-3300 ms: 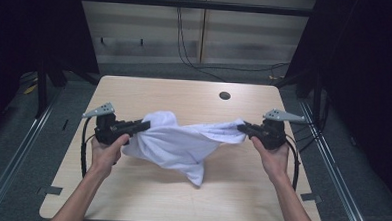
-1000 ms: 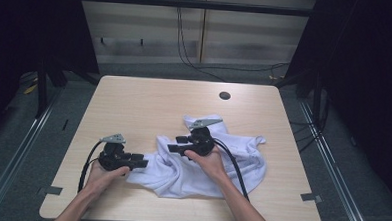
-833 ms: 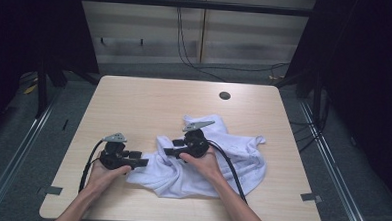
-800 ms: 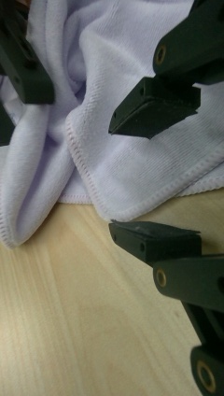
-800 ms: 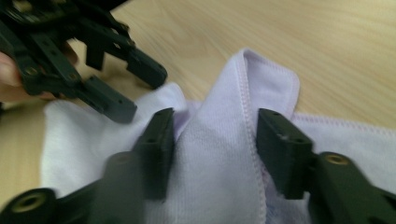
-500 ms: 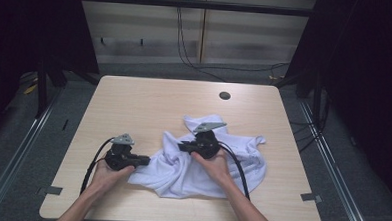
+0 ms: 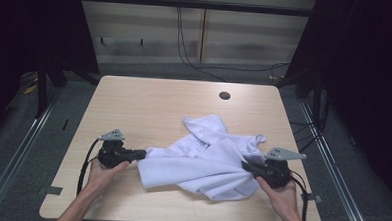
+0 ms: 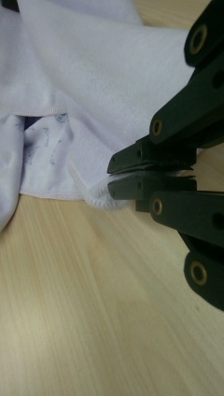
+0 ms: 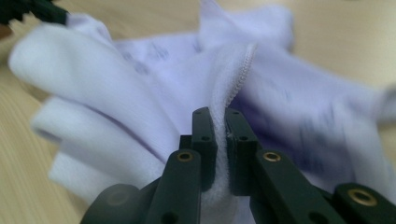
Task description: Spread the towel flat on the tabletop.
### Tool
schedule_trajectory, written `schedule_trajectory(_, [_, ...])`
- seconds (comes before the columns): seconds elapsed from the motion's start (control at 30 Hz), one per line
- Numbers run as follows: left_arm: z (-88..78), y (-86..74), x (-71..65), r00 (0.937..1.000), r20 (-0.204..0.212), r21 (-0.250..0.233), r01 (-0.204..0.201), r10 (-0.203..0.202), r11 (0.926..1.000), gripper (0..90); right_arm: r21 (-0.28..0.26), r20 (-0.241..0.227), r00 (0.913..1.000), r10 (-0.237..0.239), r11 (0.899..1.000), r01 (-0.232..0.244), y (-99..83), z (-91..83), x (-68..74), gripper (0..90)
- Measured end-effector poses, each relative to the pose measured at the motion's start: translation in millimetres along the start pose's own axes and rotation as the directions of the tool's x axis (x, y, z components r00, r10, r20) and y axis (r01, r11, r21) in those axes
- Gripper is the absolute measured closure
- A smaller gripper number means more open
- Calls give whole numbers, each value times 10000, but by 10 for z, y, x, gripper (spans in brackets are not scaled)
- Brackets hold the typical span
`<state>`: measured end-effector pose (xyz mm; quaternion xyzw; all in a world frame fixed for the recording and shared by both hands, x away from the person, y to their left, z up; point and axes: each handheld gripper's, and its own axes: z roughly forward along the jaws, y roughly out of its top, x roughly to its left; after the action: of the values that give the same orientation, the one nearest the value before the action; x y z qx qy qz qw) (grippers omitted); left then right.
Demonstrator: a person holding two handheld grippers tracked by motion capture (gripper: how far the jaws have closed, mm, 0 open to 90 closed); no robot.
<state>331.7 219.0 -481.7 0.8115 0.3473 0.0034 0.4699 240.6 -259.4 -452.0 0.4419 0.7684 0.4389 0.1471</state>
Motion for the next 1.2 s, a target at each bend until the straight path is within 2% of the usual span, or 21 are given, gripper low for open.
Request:
schedule_trajectory(0.03, [0, 0, 0, 10000, 0, 0, 0, 0, 10000, 868, 0, 0, 10000, 0, 10000, 0, 0, 0, 0, 844])
schedule_trajectory(0.07, [28, -9, -54, 9993, 346, 134, -131, 126, 9998, 867, 585, 169, 9997, 188, 9981, -198, -226, -71, -67, 845])
schedule_trajectory(0.13, [76, -16, -141, 9975, 568, 412, -435, 411, 9982, 866, 1083, 60, 9994, 334, 9935, -339, -359, -80, -80, 837])
schedule_trajectory(0.2, [91, -18, -182, 9963, 717, 478, -505, 470, 9976, 865, 1306, 67, 9994, 342, 9908, -348, -402, -81, -65, 817])
schedule_trajectory(0.23, [95, -18, -207, 9958, 750, 487, -553, 516, 9973, 862, 1437, 36, 9997, 222, 9894, -225, -423, -92, -41, 772])
schedule_trajectory(0.27, [93, -15, -214, 9956, 742, 484, -611, 574, 9970, 853, 1291, 150, 9998, 103, 9916, -121, -400, -120, -26, 684])
schedule_trajectory(0.33, [78, -12, -171, 9969, 681, 344, -429, 405, 9985, 848, 840, -2, 10000, 97, 9964, -96, -325, -144, -55, 631])
schedule_trajectory(0.43, [73, -13, -118, 9974, 674, 294, -276, 256, 9992, 849, 246, 175, 9998, 34, 9997, -39, -134, -129, -124, 614])
schedule_trajectory(0.53, [69, -14, -56, 9977, 677, 180, -61, 48, 9998, 852, 61, 178, 9998, -21, 10000, 20, 90, 48, -240, 616])
schedule_trajectory(0.6, [68, -10, -57, 9975, 710, 134, -71, 61, 9999, 851, 102, 86, 10000, 25, 9999, -26, 139, 138, -285, 609])
schedule_trajectory(0.63, [64, -5, -63, 9974, 716, 74, -124, 119, 9999, 851, 423, 142, 9999, -28, 9991, 22, 205, 346, -363, 590])
schedule_trajectory(0.67, [64, -3, -66, 9972, 748, 75, -103, 97, 9999, 848, 570, 69, 10000, 57, 9984, -60, 218, 448, -397, 584])
schedule_trajectory(0.7, [64, -3, -66, 9972, 748, 75, -103, 97, 9999, 838, 570, 69, 10000, 57, 9984, -60, 218, 448, -397, 584])
schedule_trajectory(0.73, [65, -4, -62, 9971, 757, 29, -73, 71, 10000, 816, 950, 100, 9999, 79, 9954, -88, 221, 627, -434, 554])
schedule_trajectory(0.8, [72, -6, -47, 9970, 774, 13, 68, -69, 10000, 799, 1219, 112, 9999, 53, 9925, -66, 220, 699, -441, 546])
schedule_trajectory(0.83, [70, -7, -35, 9972, 742, 33, 46, -48, 10000, 787, 1282, 3, 9999, 139, 9917, -138, 217, 754, -441, 563])
schedule_trajectory(0.87, [72, -9, -16, 9968, 790, 36, 120, -123, 9999, 789, 1278, -68, 10000, -67, 9918, 75, 220, 794, -423, 657])
schedule_trajectory(0.9, [72, -9, -16, 9968, 790, 36, 120, -123, 9999, 793, 1278, -68, 10000, -67, 9918, 75, 220, 794, -423, 657])
schedule_trajectory(0.93, [76, -11, -2, 9961, 862, 70, 176, -181, 9998, 807, 1222, -69, 9998, -160, 9924, 167, 218, 793, -402, 824])
schedule_trajectory(0.97, [82, -14, 5, 9963, 842, 161, 133, -146, 9998, 815, 1157, -149, 9998, -164, 9931, 180, 219, 779, -399, 865])
schedule_trajectory(1.2, [66, 29, -43, 9971, 760, -83, 69, -62, 9999, 857, 62, -45, 9997, 231, 9997, -230, 268, 509, -417, 872])
